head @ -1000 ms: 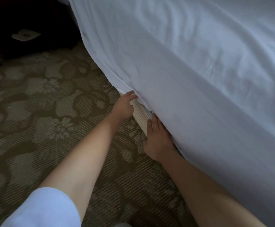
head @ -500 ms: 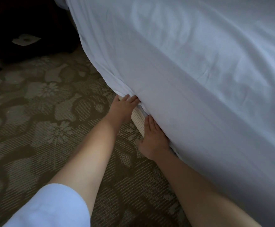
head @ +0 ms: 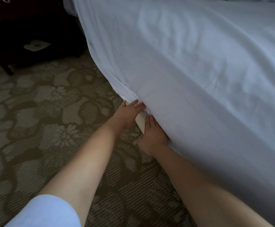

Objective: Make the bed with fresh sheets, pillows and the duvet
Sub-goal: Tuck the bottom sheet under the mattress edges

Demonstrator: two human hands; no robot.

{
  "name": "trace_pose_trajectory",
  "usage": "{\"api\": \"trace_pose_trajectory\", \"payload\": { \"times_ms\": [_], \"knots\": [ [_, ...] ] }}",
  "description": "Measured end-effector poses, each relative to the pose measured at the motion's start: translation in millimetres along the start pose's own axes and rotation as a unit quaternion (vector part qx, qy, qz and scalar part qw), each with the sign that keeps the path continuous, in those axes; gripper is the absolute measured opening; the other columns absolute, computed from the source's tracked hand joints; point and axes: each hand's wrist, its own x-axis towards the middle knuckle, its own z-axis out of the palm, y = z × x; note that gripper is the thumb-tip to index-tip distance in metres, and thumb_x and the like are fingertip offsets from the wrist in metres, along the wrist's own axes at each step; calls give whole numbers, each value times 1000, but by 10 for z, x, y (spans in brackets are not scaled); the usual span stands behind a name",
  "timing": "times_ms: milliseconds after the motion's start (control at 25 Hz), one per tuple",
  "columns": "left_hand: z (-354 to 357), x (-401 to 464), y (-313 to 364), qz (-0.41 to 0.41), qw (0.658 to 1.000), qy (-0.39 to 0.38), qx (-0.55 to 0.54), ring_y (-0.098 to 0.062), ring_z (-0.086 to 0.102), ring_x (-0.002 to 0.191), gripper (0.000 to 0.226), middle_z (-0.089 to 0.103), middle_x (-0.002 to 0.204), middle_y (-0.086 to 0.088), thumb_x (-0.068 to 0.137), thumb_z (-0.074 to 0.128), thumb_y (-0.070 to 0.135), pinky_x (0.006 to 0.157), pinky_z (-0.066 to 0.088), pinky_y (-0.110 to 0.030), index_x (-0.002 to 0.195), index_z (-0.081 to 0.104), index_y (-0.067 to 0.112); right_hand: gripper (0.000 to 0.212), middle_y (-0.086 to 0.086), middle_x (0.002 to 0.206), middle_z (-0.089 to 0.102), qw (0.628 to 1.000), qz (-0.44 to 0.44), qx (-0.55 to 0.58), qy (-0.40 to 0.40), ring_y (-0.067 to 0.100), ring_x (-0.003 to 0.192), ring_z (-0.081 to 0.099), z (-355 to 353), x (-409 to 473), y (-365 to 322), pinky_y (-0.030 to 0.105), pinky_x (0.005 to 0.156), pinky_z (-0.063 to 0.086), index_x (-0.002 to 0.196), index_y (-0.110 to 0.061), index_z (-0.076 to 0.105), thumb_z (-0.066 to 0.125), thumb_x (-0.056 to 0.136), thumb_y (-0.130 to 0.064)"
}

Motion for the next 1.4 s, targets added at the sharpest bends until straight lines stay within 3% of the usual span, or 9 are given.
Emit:
{"api": "trace_pose_trajectory", "payload": {
  "times_ms": [120, 240, 400, 600, 760, 880, 1040, 1160, 1400],
  "knots": [
    [-137, 95, -125, 14, 998, -7, -56, -16, 11, 147, 73, 15, 159, 9, 90, 42, -2, 117, 17, -43, 151, 18, 31, 86, 14, 159, -4, 1000, 7, 15, -24, 24, 147, -2, 26, 66, 32, 37, 120, -2, 151, 0, -4, 46, 89, -34],
    [-111, 148, -185, -4, 983, 30, -183, -20, 31, 140, 71, 33, 153, 1, 85, 40, -14, 113, 25, -29, 145, 37, 25, 88, 13, 159, -7, 999, -8, 38, -36, 24, 147, -4, 25, 136, 44, 37, 120, -2, 151, -2, -7, 47, 89, -34],
    [36, 281, -313, -23, 955, 97, -279, -24, 49, 126, 55, 55, 135, -6, 86, 45, -14, 106, 38, -34, 131, 57, 16, 88, 14, 159, -3, 999, -26, 31, -29, 24, 147, 0, -17, 270, -8, 36, 119, -3, 150, 0, -4, 50, 90, -37],
    [-111, 400, -496, -40, 976, 73, -202, -22, 42, 132, 66, 42, 147, -1, 83, 40, -14, 107, 35, -33, 139, 47, 19, 87, 14, 159, -2, 997, -24, 39, -56, 23, 147, 0, -132, 491, -114, 33, 119, -4, 150, 1, -3, 49, 90, -34],
    [-257, 549, -681, -22, 988, 28, -153, -19, 44, 131, 63, 44, 146, 3, 86, 43, -11, 104, 34, -25, 140, 47, 21, 84, 13, 159, 5, 994, -5, 97, -45, 23, 146, 4, -181, 732, -196, 29, 117, -3, 151, -2, 1, 50, 85, -21],
    [-324, 644, -807, -11, 991, 7, -135, -19, 42, 132, 62, 44, 145, 2, 87, 40, -11, 104, 29, -21, 141, 45, 19, 83, 12, 159, 2, 995, -2, 90, -38, 23, 147, 1, -162, 823, -214, 31, 118, -4, 152, -4, 1, 49, 86, -23],
    [-382, 705, -1038, -5, 997, 18, -76, -14, 29, 140, 68, 30, 153, 7, 86, 43, -9, 115, 21, -32, 145, 36, 24, 82, 8, 159, 1, 991, 16, 128, -36, 21, 147, -2, -148, 1042, -289, 31, 118, -4, 153, -8, 1, 49, 88, -26],
    [-436, 803, -1174, -7, 1000, 14, -25, -8, 22, 141, 68, 24, 155, 10, 86, 52, 1, 113, 19, -31, 146, 33, 27, 80, 4, 160, 2, 988, 23, 150, -19, 21, 147, 0, -104, 1214, -322, 32, 119, 1, 153, -11, 2, 48, 89, -25],
    [-268, 830, -1250, -3, 999, 28, -27, -7, 15, 145, 64, 22, 156, 12, 91, 57, 15, 117, 13, -40, 147, 31, 31, 83, 10, 159, 6, 996, 8, 84, 13, 24, 146, 5, -33, 1213, -348, 31, 117, -5, 152, -9, 1, 49, 86, -24]
  ]
}}
